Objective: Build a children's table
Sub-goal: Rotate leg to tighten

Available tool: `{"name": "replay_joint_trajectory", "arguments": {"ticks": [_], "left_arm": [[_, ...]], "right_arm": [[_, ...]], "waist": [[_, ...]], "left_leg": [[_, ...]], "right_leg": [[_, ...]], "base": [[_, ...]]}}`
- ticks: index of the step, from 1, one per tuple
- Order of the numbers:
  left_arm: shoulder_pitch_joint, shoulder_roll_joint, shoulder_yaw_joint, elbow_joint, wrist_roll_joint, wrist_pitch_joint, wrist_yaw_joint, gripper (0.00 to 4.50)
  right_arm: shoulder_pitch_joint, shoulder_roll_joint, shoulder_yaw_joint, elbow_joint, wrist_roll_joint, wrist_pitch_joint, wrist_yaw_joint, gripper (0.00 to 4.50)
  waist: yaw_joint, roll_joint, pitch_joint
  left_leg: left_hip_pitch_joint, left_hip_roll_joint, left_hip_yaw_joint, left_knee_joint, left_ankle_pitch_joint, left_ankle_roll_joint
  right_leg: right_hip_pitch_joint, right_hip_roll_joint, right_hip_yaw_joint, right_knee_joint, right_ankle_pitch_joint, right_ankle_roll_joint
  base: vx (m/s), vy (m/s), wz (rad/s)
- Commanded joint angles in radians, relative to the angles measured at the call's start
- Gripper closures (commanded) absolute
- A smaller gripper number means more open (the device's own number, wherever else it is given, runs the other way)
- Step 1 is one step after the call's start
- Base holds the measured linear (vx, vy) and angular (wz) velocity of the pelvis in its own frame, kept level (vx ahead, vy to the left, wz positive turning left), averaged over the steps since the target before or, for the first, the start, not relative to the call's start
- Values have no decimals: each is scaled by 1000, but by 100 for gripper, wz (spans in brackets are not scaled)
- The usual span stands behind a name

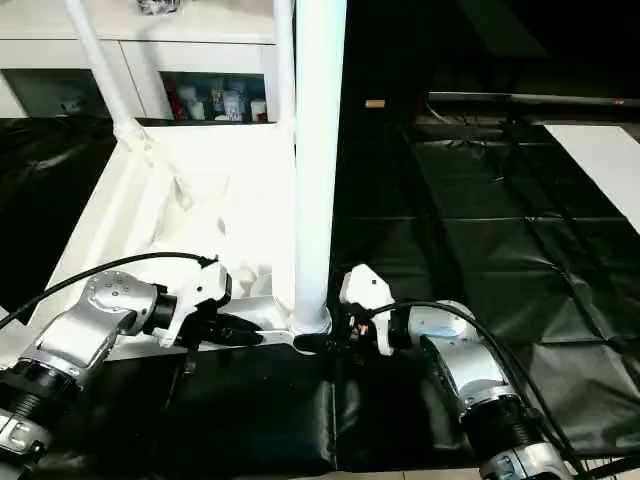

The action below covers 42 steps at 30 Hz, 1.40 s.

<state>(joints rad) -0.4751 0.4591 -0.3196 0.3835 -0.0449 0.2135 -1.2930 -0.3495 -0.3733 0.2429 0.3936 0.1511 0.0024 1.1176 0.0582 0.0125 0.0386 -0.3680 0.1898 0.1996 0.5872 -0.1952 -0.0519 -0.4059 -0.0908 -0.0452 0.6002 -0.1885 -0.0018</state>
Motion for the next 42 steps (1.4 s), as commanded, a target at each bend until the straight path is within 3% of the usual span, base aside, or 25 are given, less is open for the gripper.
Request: {"name": "replay_joint_trajectory", "arguments": {"ticks": [1,5,15,18,19,20,23,24,25,26,29,31,34,37,39,42], "left_arm": [[16,6,-28,-15,-5,16,-27,450],[15,8,-29,-15,-5,21,-30,450],[12,-4,-23,-2,3,10,4,450],[-22,-62,5,84,47,-29,161,450],[-22,-62,5,84,47,-29,161,450],[-40,-96,11,126,71,-17,247,450],[-58,-141,21,165,88,0,340,450],[-59,-147,22,169,89,3,350,450],[-79,-201,33,208,95,22,438,450],[-98,-244,42,248,103,30,512,450],[-122,-287,50,296,117,33,593,450],[-144,-316,43,345,140,29,646,450],[-153,-327,35,366,151,25,651,450],[-158,-331,36,380,156,23,650,450],[-161,-326,36,391,158,18,643,450],[-158,-303,37,397,159,7,608,450]], "right_arm": [[-14,-4,-1,-10,4,13,1,156],[-14,-2,1,-5,0,9,3,179],[-16,35,-14,27,-14,-20,-67,181],[-31,99,-49,82,-16,-14,-186,182],[-31,99,-49,82,-16,-14,-186,183],[-41,146,-73,121,-28,-19,-294,183],[-52,203,-100,163,-46,-13,-439,183],[-53,209,-103,167,-48,-10,-456,183],[-60,267,-125,204,-68,11,-607,183],[-68,311,-137,236,-91,22,-719,183],[-81,352,-144,266,-113,23,-812,183],[-95,383,-135,280,-138,3,-851,183],[-104,391,-120,286,-158,-14,-856,183],[-96,403,-125,263,-132,-21,-812,183],[-86,405,-130,242,-104,-31,-775,113],[-78,373,-108,218,-108,-46,-719,107]], "waist": [[0,-6,-56],[0,-7,-56],[-2,-6,-56],[-8,-5,-50],[-8,-5,-47],[-10,-9,-47],[-23,-10,-44],[-25,-11,-44],[-26,-14,-42],[-29,-10,-38],[-32,-13,-38],[-31,-10,-38],[-31,-8,-42],[-31,-6,-41],[-31,-7,-42],[-28,-8,-43]], "left_leg": [[11,39,-14,-66,-149,73],[10,39,-14,-65,-148,73],[10,39,-15,-64,-151,69],[12,37,-16,-69,-212,43],[15,36,-18,-71,-253,24],[16,36,-19,-73,-273,11],[13,32,-26,-78,-306,-16],[14,32,-26,-78,-312,-15],[13,31,-26,-77,-314,-11],[19,29,-26,-77,-334,-19],[22,26,-34,-79,-373,-25],[28,27,-33,-81,-388,-16],[19,30,-36,-89,-380,-7],[22,29,-34,-91,-402,-2],[21,29,-34,-91,-397,5],[18,30,-33,-92,-384,12]], "right_leg": [[50,-46,34,-54,-79,-264],[51,-46,34,-53,-87,-263],[49,-46,34,-53,-91,-264],[45,-47,35,-65,-182,-248],[42,-48,35,-72,-251,-231],[42,-49,36,-75,-302,-213],[39,-50,33,-85,-413,-165],[38,-50,34,-88,-428,-157],[36,-50,35,-91,-452,-143],[26,-50,35,-99,-499,-131],[24,-52,28,-112,-600,-82],[18,-49,28,-116,-585,-79],[28,-50,27,-112,-522,-90],[26,-49,29,-112,-499,-106],[27,-50,30,-112,-489,-108],[29,-51,33,-110,-459,-117]], "base": [[0,0,0],[0,0,0],[0,0,0],[0,0,0],[0,0,0],[0,0,0],[0,0,0],[0,0,0],[0,0,0],[0,0,0],[0,0,0],[0,0,0],[0,0,0],[0,0,0],[0,0,0],[0,0,0]]}}
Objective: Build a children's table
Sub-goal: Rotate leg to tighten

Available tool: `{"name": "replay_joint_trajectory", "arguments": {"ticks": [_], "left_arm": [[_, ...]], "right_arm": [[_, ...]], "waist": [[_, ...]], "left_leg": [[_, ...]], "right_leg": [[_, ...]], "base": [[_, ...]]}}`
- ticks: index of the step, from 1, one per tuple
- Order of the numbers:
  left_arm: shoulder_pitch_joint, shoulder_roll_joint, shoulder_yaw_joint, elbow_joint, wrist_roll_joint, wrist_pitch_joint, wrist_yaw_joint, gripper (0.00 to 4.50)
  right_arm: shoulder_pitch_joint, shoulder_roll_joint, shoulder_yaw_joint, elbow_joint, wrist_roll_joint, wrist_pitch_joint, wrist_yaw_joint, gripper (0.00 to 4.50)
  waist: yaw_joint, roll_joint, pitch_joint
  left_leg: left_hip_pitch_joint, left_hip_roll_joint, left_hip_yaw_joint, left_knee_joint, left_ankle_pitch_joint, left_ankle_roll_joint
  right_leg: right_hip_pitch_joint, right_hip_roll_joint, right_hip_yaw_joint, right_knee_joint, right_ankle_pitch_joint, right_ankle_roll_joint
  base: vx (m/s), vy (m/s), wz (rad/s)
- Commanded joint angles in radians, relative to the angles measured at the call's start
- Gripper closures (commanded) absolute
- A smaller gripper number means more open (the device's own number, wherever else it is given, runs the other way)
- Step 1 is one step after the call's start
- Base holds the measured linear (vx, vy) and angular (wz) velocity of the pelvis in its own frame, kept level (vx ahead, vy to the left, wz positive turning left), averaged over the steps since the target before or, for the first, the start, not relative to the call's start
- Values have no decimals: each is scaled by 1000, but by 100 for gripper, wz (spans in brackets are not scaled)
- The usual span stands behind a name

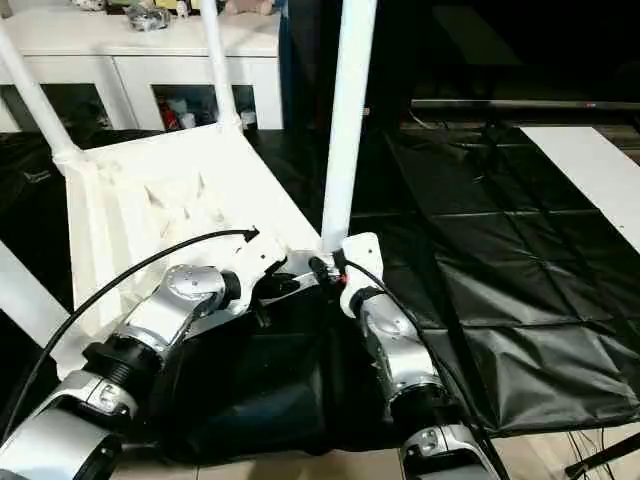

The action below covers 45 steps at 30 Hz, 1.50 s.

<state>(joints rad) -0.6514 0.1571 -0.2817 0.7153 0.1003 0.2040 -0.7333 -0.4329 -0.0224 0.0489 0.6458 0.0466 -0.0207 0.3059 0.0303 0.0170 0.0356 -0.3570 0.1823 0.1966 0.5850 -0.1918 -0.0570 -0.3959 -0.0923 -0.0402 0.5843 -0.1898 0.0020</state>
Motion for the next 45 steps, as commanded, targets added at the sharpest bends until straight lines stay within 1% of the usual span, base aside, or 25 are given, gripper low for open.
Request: {"name": "replay_joint_trajectory", "arguments": {"ticks": [1,3,6,8,10,12,13,14,16,17,18,19,21,22,23,25,26,28,29,31,33,34,37,39,45], "left_arm": [[19,2,-1,64,14,16,43,450],[27,18,-3,56,12,-4,11,450],[50,51,-7,24,0,-22,-59,450],[73,78,-20,-8,-11,-51,-130,450],[109,117,-40,-69,-40,-79,-247,450],[124,134,-50,-94,-49,-104,-289,450],[142,155,-60,-123,-58,-137,-332,450],[153,169,-66,-144,-68,-142,-366,450],[169,196,-75,-182,-84,-126,-423,450],[175,208,-79,-200,-91,-113,-448,450],[183,220,-80,-220,-102,-100,-476,450],[195,244,-79,-256,-128,-75,-532,450],[200,260,-77,-276,-140,-58,-561,450],[200,263,-76,-278,-141,-56,-564,450],[200,273,-73,-283,-144,-52,-576,450],[200,276,-72,-283,-145,-51,-579,450],[200,277,-71,-284,-145,-50,-580,450],[200,277,-68,-286,-145,-49,-580,450],[200,278,-67,-288,-145,-47,-579,450],[200,279,-68,-293,-147,-42,-580,450],[203,281,-69,-303,-149,-33,-581,450],[203,281,-69,-306,-149,-30,-582,450],[202,281,-68,-310,-150,-24,-585,450],[202,282,-69,-311,-150,-21,-585,450],[204,285,-69,-317,-150,-14,-584,450]], "right_arm": [[5,18,88,-35,-8,-27,97,107],[4,-12,100,-38,-24,-50,121,71],[13,-75,116,-72,-4,-65,256,70],[27,-132,137,-107,6,-88,368,70],[43,-188,135,-151,37,-81,479,70],[48,-208,133,-169,55,-72,521,70],[53,-238,134,-190,79,-63,577,70],[58,-257,136,-205,94,-53,611,70],[64,-283,138,-226,112,-32,661,70],[66,-293,138,-234,118,-21,681,70],[70,-306,141,-243,125,-14,707,70],[80,-331,155,-262,133,13,761,70],[88,-350,171,-271,126,19,797,70],[91,-355,177,-271,122,19,805,70],[99,-370,193,-270,111,16,827,70],[100,-372,195,-268,108,15,828,70],[99,-373,195,-266,108,15,829,70],[97,-369,193,-263,107,13,823,70],[94,-364,190,-262,109,16,818,70],[91,-358,187,-261,110,13,810,70],[88,-354,183,-263,116,18,809,70],[88,-354,183,-264,117,19,810,99],[86,-355,182,-266,122,27,815,99],[86,-357,183,-266,122,32,821,128],[88,-357,182,-259,115,30,815,166]], "waist": [[-1,-12,-39],[-4,-12,-39],[-5,-15,-38],[-5,-19,-39],[-4,-20,-39],[-3,-20,-42],[1,-20,-45],[3,-19,-44],[13,-15,-47],[21,-13,-49],[24,-10,-50],[31,-9,-54],[38,-7,-56],[40,-8,-58],[45,-10,-62],[46,-11,-59],[45,-11,-55],[44,-11,-53],[42,-11,-50],[40,-11,-49],[37,-11,-50],[36,-11,-50],[33,-11,-52],[33,-13,-53],[33,-12,-53]], "left_leg": [[5,38,-30,-90,-384,19],[0,38,-31,-92,-377,19],[2,36,-29,-89,-385,31],[-1,39,-28,-87,-365,47],[-3,41,-27,-87,-344,61],[-2,42,-25,-86,-318,71],[1,46,-22,-83,-291,79],[0,46,-21,-83,-281,80],[6,49,-16,-80,-253,82],[15,50,-8,-75,-228,87],[12,50,-8,-74,-215,88],[8,51,-8,-72,-164,93],[5,50,-5,-65,-107,112],[6,49,-4,-63,-97,115],[2,47,-5,-57,-62,132],[-1,47,-4,-56,-72,138],[-2,48,-6,-60,-106,126],[0,49,-7,-63,-138,108],[2,50,-8,-68,-177,82],[4,50,-9,-70,-194,67],[3,50,-10,-70,-196,59],[2,50,-11,-70,-192,58],[1,48,-10,-66,-163,70],[-1,47,-9,-64,-153,77],[0,47,-10,-64,-153,79]], "right_leg": [[19,-50,28,-93,-451,-125],[24,-50,26,-92,-448,-126],[24,-52,27,-96,-471,-124],[26,-53,28,-95,-464,-125],[28,-55,30,-94,-455,-131],[28,-55,32,-91,-425,-144],[27,-53,33,-85,-381,-167],[27,-52,33,-84,-368,-171],[25,-50,34,-75,-297,-197],[20,-43,36,-65,-205,-234],[23,-42,35,-59,-178,-244],[33,-41,32,-46,-103,-261],[34,-37,30,-34,2,-282],[35,-36,28,-31,26,-287],[39,-38,27,-23,82,-297],[38,-41,26,-25,61,-294],[39,-44,26,-32,0,-285],[38,-45,27,-37,-60,-274],[37,-46,29,-44,-125,-257],[35,-46,30,-47,-159,-245],[35,-46,31,-47,-159,-242],[36,-46,31,-45,-152,-242],[38,-44,30,-41,-105,-252],[39,-44,30,-40,-92,-254],[39,-45,30,-40,-108,-253]], "base": [[0,0,0],[0,0,0],[0,0,0],[0,0,0],[0,0,0],[0,0,0],[0,0,0],[0,0,0],[72,-27,11],[64,-20,13],[57,-9,10],[59,7,4],[57,11,3],[0,0,0],[0,0,0],[0,0,0],[0,0,0],[0,0,0],[0,0,0],[0,0,0],[0,0,0],[0,0,0],[0,0,0],[0,0,0],[0,0,0]]}}
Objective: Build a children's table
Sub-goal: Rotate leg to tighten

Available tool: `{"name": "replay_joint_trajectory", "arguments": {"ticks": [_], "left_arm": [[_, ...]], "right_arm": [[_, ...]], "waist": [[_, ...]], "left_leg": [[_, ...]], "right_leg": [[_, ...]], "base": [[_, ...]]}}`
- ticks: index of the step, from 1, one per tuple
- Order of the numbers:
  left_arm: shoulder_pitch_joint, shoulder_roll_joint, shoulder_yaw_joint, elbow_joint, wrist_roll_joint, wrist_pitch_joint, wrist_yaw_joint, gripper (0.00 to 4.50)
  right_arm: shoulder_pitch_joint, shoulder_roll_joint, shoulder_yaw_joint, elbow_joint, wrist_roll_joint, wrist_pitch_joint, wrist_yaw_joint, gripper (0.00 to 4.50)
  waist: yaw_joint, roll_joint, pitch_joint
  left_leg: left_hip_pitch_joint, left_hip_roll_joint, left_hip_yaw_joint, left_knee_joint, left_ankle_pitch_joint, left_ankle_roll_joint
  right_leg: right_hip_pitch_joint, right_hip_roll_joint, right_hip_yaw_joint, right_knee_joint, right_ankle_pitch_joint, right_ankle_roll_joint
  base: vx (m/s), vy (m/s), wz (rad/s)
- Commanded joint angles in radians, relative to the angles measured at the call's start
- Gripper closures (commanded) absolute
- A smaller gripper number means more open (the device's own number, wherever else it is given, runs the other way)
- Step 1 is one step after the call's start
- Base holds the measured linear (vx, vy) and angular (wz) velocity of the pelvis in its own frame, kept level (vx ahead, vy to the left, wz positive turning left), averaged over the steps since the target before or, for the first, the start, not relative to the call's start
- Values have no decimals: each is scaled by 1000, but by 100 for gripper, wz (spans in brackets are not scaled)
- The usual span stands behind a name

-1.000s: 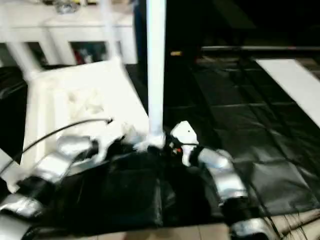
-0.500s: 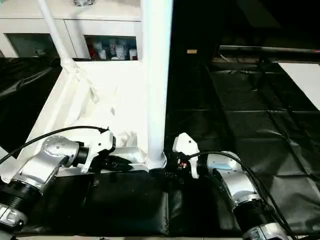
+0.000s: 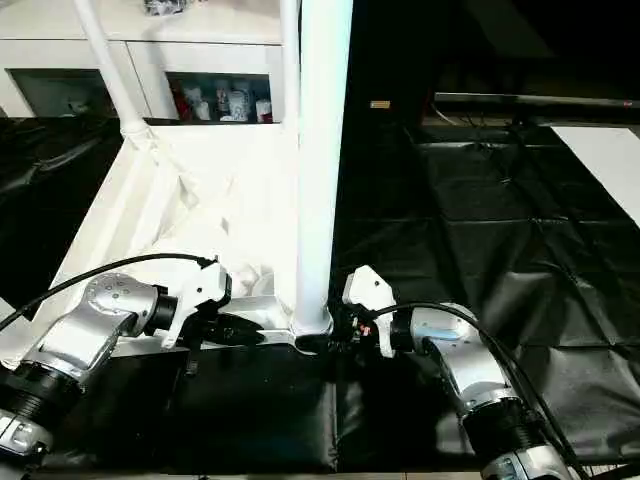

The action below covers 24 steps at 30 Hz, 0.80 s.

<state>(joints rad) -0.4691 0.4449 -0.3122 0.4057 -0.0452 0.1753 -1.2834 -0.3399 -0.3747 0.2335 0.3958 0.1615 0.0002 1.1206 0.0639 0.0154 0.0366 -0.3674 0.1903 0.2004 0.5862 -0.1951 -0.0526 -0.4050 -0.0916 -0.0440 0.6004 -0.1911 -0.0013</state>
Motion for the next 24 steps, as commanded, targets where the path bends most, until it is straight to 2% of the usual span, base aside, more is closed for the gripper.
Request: {"name": "replay_joint_trajectory", "arguments": {"ticks": [1,11,14,16,17,18,19,20,21,23,24], "left_arm": [[22,-3,-39,-8,-4,15,-34,450],[22,2,-40,-12,-5,26,-40,450],[18,-12,-35,6,14,14,10,450],[10,-32,-31,32,33,-2,62,450],[-10,-72,-23,85,67,-14,165,450],[-29,-105,-17,126,91,-12,247,450],[-38,-121,-13,146,101,-8,288,450],[-49,-141,-7,164,106,4,328,450],[-60,-164,0,183,111,18,372,450],[-89,-214,15,224,117,53,466,450],[-102,-237,22,244,119,69,504,450]], "right_arm": [[-5,-5,-3,-9,0,9,1,166],[-5,8,-9,-1,3,8,-16,180],[-32,58,-43,72,-36,-35,-163,180],[-45,88,-62,109,-49,-50,-243,180],[-59,138,-89,152,-59,-51,-362,181],[-65,177,-107,176,-66,-49,-451,181],[-69,197,-116,186,-68,-43,-498,181],[-73,223,-130,195,-62,-28,-548,181],[-79,252,-141,206,-67,-14,-614,181],[-93,311,-159,234,-77,16,-747,181],[-102,335,-163,256,-87,21,-803,181]], "waist": [[-1,-10,-54],[-2,-11,-56],[-5,-9,-54],[-19,-10,-46],[-23,-11,-46],[-30,-13,-42],[-34,-15,-39],[-34,-16,-40],[-34,-15,-40],[-35,-14,-35],[-37,-16,-36]], "left_leg": [[11,39,-14,-65,-147,74],[10,38,-13,-61,-135,82],[10,38,-14,-63,-148,73],[7,35,-18,-71,-218,36],[9,35,-19,-71,-239,25],[11,34,-20,-74,-272,7],[18,32,-21,-75,-305,-10],[18,32,-24,-74,-310,-18],[15,31,-27,-78,-316,-20],[22,30,-26,-78,-348,-20],[22,28,-29,-79,-361,-27]], "right_leg": [[48,-45,33,-55,-100,-251],[50,-44,33,-52,-76,-260],[48,-46,33,-54,-95,-258],[45,-47,33,-67,-208,-237],[44,-48,33,-69,-243,-229],[40,-47,34,-76,-308,-209],[34,-48,34,-86,-390,-183],[36,-50,34,-86,-413,-175],[37,-51,34,-89,-446,-152],[25,-48,34,-99,-494,-131],[26,-48,32,-101,-525,-120]], "base": [[0,0,0],[0,0,0],[0,0,0],[0,0,0],[0,0,0],[-51,-8,-1],[0,0,0],[-51,-4,-2],[0,0,0],[-29,-4,-2],[0,0,0]]}}
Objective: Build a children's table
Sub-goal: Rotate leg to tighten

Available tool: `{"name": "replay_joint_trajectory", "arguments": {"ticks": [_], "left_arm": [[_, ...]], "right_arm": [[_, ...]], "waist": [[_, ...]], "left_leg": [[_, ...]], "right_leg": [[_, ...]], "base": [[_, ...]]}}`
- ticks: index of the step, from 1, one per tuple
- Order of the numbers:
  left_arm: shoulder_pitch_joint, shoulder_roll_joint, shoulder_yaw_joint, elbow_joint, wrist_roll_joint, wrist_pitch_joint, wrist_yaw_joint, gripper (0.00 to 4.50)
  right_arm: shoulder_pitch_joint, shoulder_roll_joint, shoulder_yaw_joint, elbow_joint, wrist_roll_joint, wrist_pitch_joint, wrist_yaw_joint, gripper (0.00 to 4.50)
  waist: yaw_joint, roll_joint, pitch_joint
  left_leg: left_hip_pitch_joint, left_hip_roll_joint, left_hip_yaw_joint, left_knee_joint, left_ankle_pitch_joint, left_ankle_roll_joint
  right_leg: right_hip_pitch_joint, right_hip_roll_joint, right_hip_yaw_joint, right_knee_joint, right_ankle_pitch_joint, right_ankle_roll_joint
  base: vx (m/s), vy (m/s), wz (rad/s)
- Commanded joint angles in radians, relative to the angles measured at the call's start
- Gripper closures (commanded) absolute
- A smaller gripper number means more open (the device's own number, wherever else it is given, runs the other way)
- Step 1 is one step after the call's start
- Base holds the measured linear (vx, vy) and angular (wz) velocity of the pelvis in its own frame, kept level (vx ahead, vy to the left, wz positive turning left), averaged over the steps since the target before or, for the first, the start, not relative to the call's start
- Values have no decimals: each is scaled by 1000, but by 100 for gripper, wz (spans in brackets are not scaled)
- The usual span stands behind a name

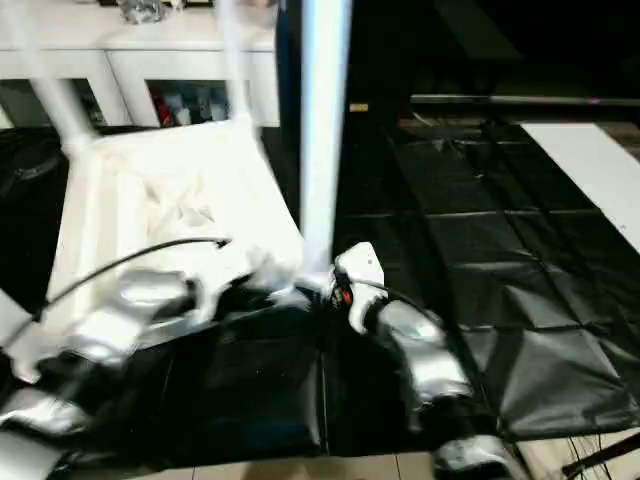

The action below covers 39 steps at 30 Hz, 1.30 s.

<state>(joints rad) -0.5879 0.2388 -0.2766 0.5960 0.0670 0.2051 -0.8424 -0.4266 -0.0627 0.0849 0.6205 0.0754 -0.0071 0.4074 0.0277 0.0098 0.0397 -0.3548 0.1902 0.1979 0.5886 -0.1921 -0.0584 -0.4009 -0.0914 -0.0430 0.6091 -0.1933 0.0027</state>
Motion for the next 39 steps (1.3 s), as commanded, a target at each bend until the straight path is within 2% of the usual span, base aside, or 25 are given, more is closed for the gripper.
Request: {"name": "replay_joint_trajectory", "arguments": {"ticks": [1,4,6,9,10,11,14,15,17,18,19,20,22,24,25,27,28,30,32,34,36,39], "left_arm": [[-1,-58,-7,82,8,53,107,450],[-33,-107,5,143,19,61,172,450],[-46,-121,8,168,24,61,182,450],[-57,-128,10,193,30,55,191,450],[-57,-128,10,193,30,55,191,450],[-56,-117,8,198,31,44,176,450],[-59,-114,8,208,32,35,168,450],[-46,-93,4,199,31,25,120,450],[-33,-73,-4,182,30,14,80,450],[-25,-62,-13,170,30,-14,54,450],[-12,-45,-18,149,26,-20,20,450],[-1,-30,-23,130,21,-27,-11,450],[18,-7,-29,99,11,-42,-60,450],[44,29,-39,54,-9,-62,-141,450],[56,44,-43,36,-18,-76,-177,450],[90,84,-52,-31,-56,-80,-281,450],[97,92,-53,-45,-65,-78,-300,450],[126,133,-60,-119,-97,-47,-379,450],[141,169,-71,-164,-105,-21,-423,450],[149,191,-75,-184,-108,-9,-450,450],[153,198,-75,-193,-113,2,-465,450],[155,201,-73,-198,-115,10,-472,450]], "right_arm": [[-25,50,-9,53,-19,29,-145,181],[-45,94,13,91,-57,16,-204,181],[-53,105,32,96,-79,5,-201,181],[-43,117,42,68,-54,-18,-125,181],[-43,117,42,68,-54,-18,-125,125],[-38,121,22,50,-23,-24,-104,111],[-41,122,16,52,-16,-32,-105,90],[-49,101,11,48,-9,-49,-81,66],[-52,79,12,41,-9,-59,-55,62],[-53,61,20,39,-27,-73,-49,56],[-55,28,34,38,-51,-103,-28,31],[-55,-1,42,34,-68,-127,-3,31],[-49,-33,37,13,-51,-131,61,31],[-21,-87,52,-46,-5,-117,216,31],[-8,-112,64,-71,8,-117,280,31],[28,-171,89,-135,46,-96,433,31],[35,-183,94,-147,53,-92,460,31],[66,-248,130,-201,80,-72,576,31],[81,-292,153,-225,90,-62,647,31],[83,-307,154,-229,88,-62,675,31],[79,-305,147,-225,88,-58,677,31],[66,-296,140,-215,91,-47,678,31]], "waist": [[-2,-8,-40],[-1,-10,-41],[1,-8,-41],[3,-7,-44],[3,-7,-44],[3,-7,-44],[2,-8,-43],[3,-8,-44],[1,-7,-45],[2,-7,-45],[4,-8,-46],[3,-8,-47],[6,-10,-47],[12,-10,-48],[16,-10,-50],[23,-6,-51],[25,-7,-54],[29,-6,-56],[33,-2,-59],[34,-1,-62],[33,-1,-60],[32,-3,-56]], "left_leg": [[10,27,-28,-82,-366,-25],[11,26,-29,-83,-380,-16],[12,28,-29,-86,-385,-10],[6,29,-28,-89,-365,6],[5,29,-28,-90,-362,9],[5,29,-27,-90,-367,12],[2,28,-28,-91,-364,17],[2,28,-28,-91,-360,17],[-3,30,-29,-91,-348,20],[-2,31,-29,-92,-347,21],[-1,33,-28,-90,-336,21],[-4,33,-25,-89,-321,26],[0,32,-20,-84,-319,41],[0,33,-18,-83,-293,60],[-3,36,-18,-82,-270,72],[3,39,-14,-79,-243,82],[-2,40,-14,-78,-212,88],[-4,41,-13,-76,-168,100],[-1,42,-12,-73,-137,110],[-1,41,-9,-67,-107,124],[-4,40,-8,-65,-103,128],[-3,41,-9,-70,-158,104]], "right_leg": [[20,-50,30,-111,-543,-112],[17,-47,29,-115,-530,-103],[18,-47,29,-116,-506,-105],[25,-48,31,-113,-446,-120],[25,-47,31,-111,-430,-127],[24,-48,32,-112,-430,-131],[26,-50,32,-113,-443,-130],[26,-51,32,-114,-444,-127],[29,-52,33,-111,-427,-133],[29,-53,33,-110,-421,-135],[30,-53,33,-109,-400,-143],[32,-53,34,-105,-371,-152],[30,-52,36,-106,-372,-158],[33,-51,37,-103,-336,-173],[37,-51,38,-98,-297,-178],[34,-48,37,-92,-239,-203],[41,-46,36,-83,-188,-218],[44,-45,35,-73,-112,-241],[45,-41,32,-65,-50,-261],[44,-39,30,-56,12,-286],[43,-40,29,-55,22,-295],[43,-45,31,-65,-76,-280]], "base": [[0,0,0],[0,0,0],[0,0,0],[0,0,0],[0,0,0],[0,0,0],[0,0,0],[0,0,0],[0,0,0],[0,0,0],[0,0,0],[0,0,0],[0,0,0],[0,0,0],[0,0,0],[27,-11,3],[53,-21,6],[26,-4,1],[0,0,0],[0,0,0],[0,0,0],[0,0,0]]}}
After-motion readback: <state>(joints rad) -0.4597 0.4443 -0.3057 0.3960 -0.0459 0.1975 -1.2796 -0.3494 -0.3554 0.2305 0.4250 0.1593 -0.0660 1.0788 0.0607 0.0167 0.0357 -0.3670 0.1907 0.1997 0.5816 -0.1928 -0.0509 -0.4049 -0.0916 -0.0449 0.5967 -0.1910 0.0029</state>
